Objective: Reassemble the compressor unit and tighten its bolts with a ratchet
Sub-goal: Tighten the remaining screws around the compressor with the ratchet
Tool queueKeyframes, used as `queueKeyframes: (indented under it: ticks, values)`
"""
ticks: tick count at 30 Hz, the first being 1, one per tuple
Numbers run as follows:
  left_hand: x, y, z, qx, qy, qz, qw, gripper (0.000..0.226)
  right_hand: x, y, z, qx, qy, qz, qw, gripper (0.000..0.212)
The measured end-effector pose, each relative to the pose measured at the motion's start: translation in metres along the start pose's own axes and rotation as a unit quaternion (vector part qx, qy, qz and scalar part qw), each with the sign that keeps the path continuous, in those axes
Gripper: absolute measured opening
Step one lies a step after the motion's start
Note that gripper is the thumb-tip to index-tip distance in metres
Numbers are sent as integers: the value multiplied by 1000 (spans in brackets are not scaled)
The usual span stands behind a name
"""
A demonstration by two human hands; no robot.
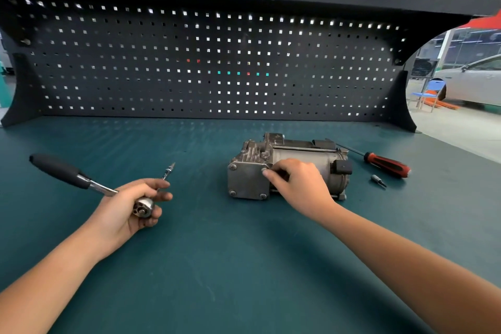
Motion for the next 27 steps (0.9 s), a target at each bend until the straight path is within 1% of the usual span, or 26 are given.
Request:
queueKeyframes:
  ticks: [5, 8, 10, 11, 13, 15, 17, 19, 20, 21, 22, 23, 24, 25, 26, 27]
  values:
    - [-11, -9, -6, -46, 105, 14, 993, 30, -6, -2, 7, 26, -26, 5, 999, 33]
    - [-18, -14, -6, -50, 109, 24, 992, 29, -7, -4, 15, 67, -100, -1, 993, 33]
    - [-21, -17, -7, -55, 109, 26, 992, 29, -6, -7, 31, 116, -161, -6, 980, 24]
    - [-22, -19, -8, -59, 113, 27, 991, 29, -2, -9, 38, 132, -176, -21, 975, 24]
    - [-24, -24, -11, -70, 120, 29, 990, 31, 2, -11, 44, 145, -192, -47, 969, 30]
    - [-28, -30, -15, -81, 114, 32, 990, 33, -2, -11, 39, 132, -184, -10, 974, 25]
    - [-40, -40, -22, -95, 97, 47, 990, 34, -6, -12, 27, 104, -161, 20, 981, 31]
    - [-60, -51, -27, -104, 75, 75, 989, 35, -5, -18, 19, 70, -109, 24, 991, 34]
    - [-71, -57, -28, -104, 71, 91, 988, 34, -6, -19, 13, 23, -71, 36, 997, 34]
    - [-83, -64, -27, -102, 73, 110, 986, 34, -8, -21, 7, -37, 3, 51, 998, 35]
    - [-94, -70, -26, -99, 75, 127, 984, 31, -10, -23, -1, -111, 135, 51, 983, 36]
    - [-104, -75, -24, -93, 76, 144, 982, 26, -18, -27, -8, -186, 269, 51, 943, 34]
    - [-114, -81, -22, -84, 78, 157, 981, 25, -29, -33, -12, -252, 389, 54, 884, 31]
    - [-121, -85, -19, -75, 81, 166, 980, 29, -38, -39, -11, -294, 477, 55, 826, 28]
    - [-126, -87, -16, -69, 84, 167, 980, 32, -45, -43, -9, -316, 530, 56, 785, 23]
    - [-129, -87, -13, -64, 88, 163, 981, 30, -50, -46, -6, -327, 564, 59, 756, 19]
Point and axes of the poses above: each hand's wrist, its own y-axis towards the middle knuckle, its own x-axis out of the back of the hand, z = x × y, the point moved 10 cm from there along y, towards the middle knuckle, and after that the axes turned 9 degrees about y, right-handed, at the moved point
